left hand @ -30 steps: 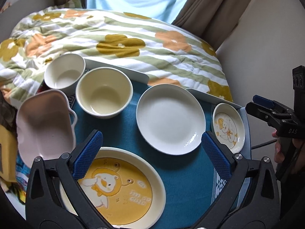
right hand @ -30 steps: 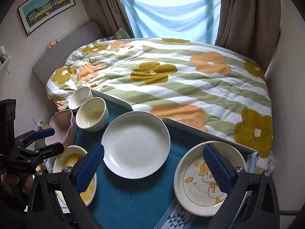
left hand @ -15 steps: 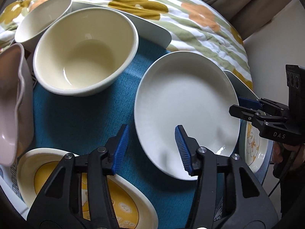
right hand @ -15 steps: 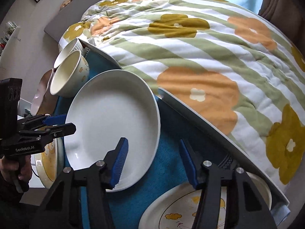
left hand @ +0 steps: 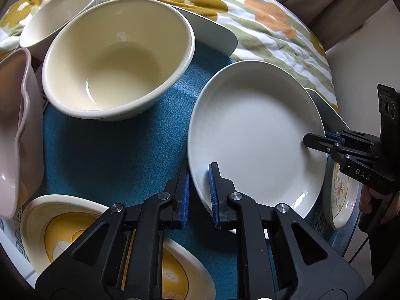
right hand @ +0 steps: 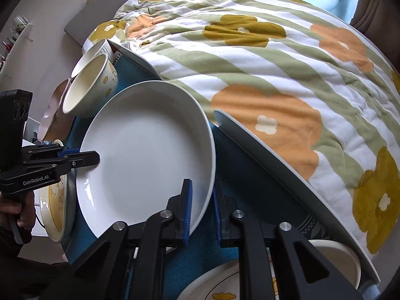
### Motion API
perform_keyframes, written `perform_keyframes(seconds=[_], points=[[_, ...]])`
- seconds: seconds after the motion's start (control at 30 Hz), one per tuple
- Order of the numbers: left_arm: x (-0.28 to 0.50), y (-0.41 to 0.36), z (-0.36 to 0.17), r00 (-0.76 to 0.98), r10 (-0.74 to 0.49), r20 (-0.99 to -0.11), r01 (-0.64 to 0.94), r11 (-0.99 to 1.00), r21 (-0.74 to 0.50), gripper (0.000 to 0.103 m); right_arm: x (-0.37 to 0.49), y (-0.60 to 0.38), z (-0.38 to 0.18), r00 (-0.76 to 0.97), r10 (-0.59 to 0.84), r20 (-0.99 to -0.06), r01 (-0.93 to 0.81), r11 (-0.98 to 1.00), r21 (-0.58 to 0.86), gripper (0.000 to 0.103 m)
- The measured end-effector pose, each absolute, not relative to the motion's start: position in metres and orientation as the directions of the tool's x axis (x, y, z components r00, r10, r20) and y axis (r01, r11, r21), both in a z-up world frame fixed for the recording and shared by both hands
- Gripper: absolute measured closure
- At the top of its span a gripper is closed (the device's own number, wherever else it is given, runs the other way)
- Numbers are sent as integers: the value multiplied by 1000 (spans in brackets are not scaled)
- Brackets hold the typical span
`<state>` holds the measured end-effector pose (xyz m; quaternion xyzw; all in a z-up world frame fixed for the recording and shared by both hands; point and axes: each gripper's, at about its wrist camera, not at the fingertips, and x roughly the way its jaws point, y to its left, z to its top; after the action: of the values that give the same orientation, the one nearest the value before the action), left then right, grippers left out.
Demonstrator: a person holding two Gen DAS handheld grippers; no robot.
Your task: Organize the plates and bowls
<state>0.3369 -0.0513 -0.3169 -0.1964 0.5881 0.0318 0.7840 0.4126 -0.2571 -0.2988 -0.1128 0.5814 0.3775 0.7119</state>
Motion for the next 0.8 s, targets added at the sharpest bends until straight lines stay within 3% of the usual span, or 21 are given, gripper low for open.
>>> perform_keyframes(seconds=[0.43, 0.8], points=[[329, -51, -300, 331, -170, -928, -258, 930, -262, 90, 410, -257, -292, 44, 409, -912, -660, 697, 281, 89], [298, -35, -248, 399, -163, -902, -197, 946, -258, 90, 378, -253, -237, 104, 445, -890, -661, 699, 272, 89]])
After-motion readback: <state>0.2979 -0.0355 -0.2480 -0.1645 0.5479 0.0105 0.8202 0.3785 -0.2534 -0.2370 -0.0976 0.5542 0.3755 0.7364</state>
